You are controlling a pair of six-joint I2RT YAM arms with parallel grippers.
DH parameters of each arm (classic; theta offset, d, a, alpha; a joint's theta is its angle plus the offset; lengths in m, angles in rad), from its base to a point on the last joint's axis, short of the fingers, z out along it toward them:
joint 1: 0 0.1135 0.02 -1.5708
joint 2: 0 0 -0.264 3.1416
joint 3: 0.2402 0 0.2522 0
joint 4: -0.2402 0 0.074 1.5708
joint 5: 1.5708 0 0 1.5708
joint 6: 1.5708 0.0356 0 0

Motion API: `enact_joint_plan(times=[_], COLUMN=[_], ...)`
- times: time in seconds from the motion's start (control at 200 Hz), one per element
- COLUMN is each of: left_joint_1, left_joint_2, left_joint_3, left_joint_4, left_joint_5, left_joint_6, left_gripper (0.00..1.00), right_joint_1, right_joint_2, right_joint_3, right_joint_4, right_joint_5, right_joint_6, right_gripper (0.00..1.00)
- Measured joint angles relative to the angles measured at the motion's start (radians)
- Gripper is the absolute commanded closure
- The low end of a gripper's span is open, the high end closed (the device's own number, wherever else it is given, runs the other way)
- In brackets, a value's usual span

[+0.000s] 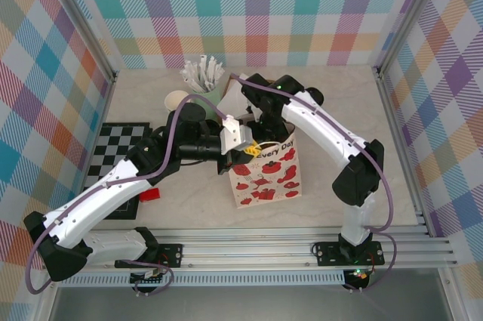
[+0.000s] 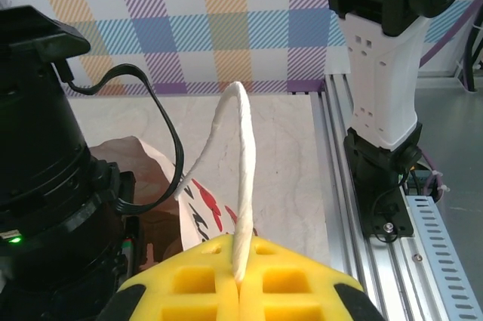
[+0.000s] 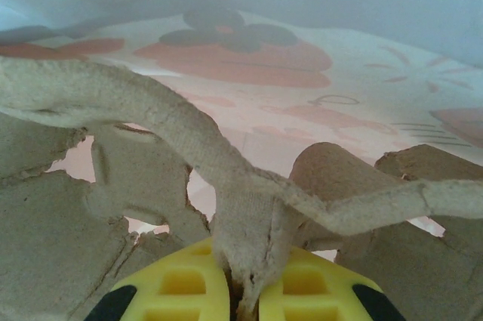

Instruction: Pack the takeout coffee

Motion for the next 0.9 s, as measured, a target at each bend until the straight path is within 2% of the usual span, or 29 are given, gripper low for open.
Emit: enact_joint_plan(times=[0.055,0.13,0.18,0.22,0.295,0.36,0.445,0.605,0.71,0.9], left_joint_1=[0.000,0.000,0.000,0.000,0.001,0.017,0.081,0.300,0.386,0.398], left_joint_2=[0.002,0.005,0.006,0.004,-0.007,-0.040,-0.111,-0.119,-0.035,0.173], left_joint_3=[0.000,0.000,0.000,0.000,0.000,-0.017,-0.060,-0.032,0.013,0.127], left_joint_4=[-0.001,-0.003,-0.008,-0.012,-0.022,0.005,0.064,0.111,0.103,0.014], left_joint_5=[-0.008,-0.007,-0.008,-0.024,-0.072,-0.152,-0.257,-0.446,-0.436,-0.320], left_joint_6=[-0.006,-0.021,-0.021,-0.028,-0.043,-0.078,-0.166,-0.436,-0.548,-0.602], left_gripper=[0.72,0.61,0.39,0.26,0.10,0.01,0.00,0.04,0.10,0.24], right_joint_1=[0.000,0.000,0.000,0.000,0.000,0.000,0.000,0.000,0.000,0.000], right_joint_2=[0.000,-0.001,-0.003,-0.005,-0.014,-0.030,-0.048,-0.066,-0.068,-0.081], right_joint_3=[-0.026,-0.063,-0.080,-0.090,-0.099,-0.105,-0.108,-0.129,-0.138,-0.151], right_joint_4=[0.014,0.032,0.047,0.060,0.074,0.079,0.088,0.113,0.130,0.142], right_joint_5=[0.000,-0.001,-0.002,-0.004,-0.008,-0.011,-0.011,-0.012,-0.011,-0.011], right_joint_6=[0.000,-0.002,-0.004,-0.005,-0.010,-0.013,-0.022,-0.034,-0.037,-0.037], right_gripper=[0.97,0.97,0.98,0.98,0.98,0.98,0.98,0.99,0.99,0.99])
